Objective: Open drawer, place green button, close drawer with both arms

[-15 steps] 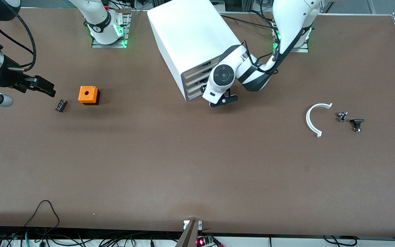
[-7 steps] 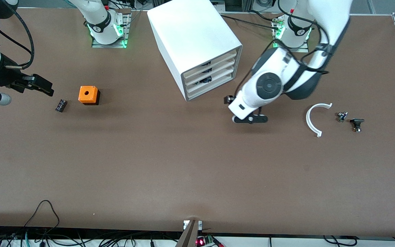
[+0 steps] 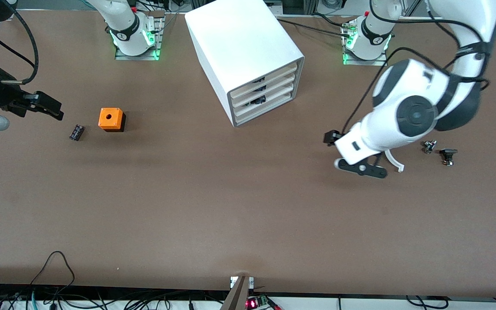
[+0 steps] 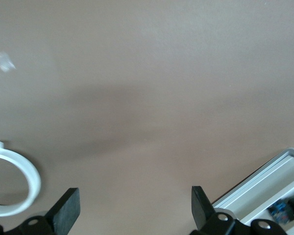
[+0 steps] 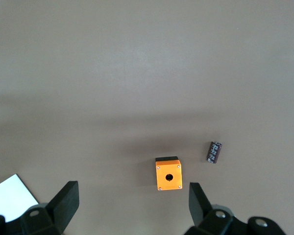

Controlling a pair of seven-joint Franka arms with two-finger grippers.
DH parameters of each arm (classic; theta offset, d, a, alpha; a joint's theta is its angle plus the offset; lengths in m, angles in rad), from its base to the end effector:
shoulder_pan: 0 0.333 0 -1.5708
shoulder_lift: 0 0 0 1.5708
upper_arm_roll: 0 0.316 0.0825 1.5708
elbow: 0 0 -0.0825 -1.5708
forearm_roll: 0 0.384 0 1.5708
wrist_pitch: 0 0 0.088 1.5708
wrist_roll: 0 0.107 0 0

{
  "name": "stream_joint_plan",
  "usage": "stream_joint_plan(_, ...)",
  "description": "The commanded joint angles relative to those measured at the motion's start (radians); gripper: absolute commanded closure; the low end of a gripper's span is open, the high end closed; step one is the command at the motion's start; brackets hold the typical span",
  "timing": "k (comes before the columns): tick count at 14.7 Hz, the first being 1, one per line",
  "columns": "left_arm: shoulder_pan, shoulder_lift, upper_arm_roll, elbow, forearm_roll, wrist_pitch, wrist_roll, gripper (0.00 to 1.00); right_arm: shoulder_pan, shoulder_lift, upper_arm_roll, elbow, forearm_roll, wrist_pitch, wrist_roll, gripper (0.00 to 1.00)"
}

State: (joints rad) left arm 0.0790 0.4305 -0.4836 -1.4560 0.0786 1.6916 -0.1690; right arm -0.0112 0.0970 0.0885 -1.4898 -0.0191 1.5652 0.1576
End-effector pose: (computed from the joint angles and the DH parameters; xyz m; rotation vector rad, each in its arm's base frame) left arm 0.6258 -0.2073 0.4488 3.0360 -0.3466 -0.2669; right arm 0.5822 0.0404 0.6072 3.1260 -0.1259 -0.0310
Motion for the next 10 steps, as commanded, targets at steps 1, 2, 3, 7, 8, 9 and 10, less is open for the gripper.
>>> stream_joint_plan(1,-0.001,-0.057,0.037,0.025,0.021,-0.038,0.103,0.0,-0.009,-0.008,-0.001,0.01,-0.005,-0.01,-0.02,0.01)
stream_joint_plan(2,-0.001,-0.093,0.061,0.017,0.015,-0.044,0.117,0.0,-0.009,-0.008,-0.01,0.01,-0.005,-0.01,-0.021,0.01)
stream_joint_plan(3,-0.01,-0.142,0.1,-0.004,0.009,-0.055,0.138,0.0,-0.009,-0.008,-0.01,0.008,-0.005,-0.01,-0.02,0.01)
stream_joint_plan(7,-0.063,-0.257,0.257,-0.086,-0.071,-0.043,0.228,0.0,-0.009,-0.008,-0.012,0.008,-0.005,-0.01,-0.021,0.01)
stream_joint_plan(8,-0.077,-0.266,0.301,-0.087,-0.1,-0.039,0.247,0.0,-0.009,-0.01,-0.012,0.01,-0.005,-0.01,-0.021,0.01)
stream_joint_plan(9,-0.079,-0.283,0.327,-0.092,-0.112,-0.032,0.244,0.0,-0.009,-0.008,-0.012,0.01,-0.005,-0.01,-0.021,0.01)
stream_joint_plan(10,-0.079,-0.3,0.347,-0.112,-0.114,-0.03,0.24,0.0,-0.01,-0.01,-0.012,0.008,-0.005,-0.01,-0.021,0.01)
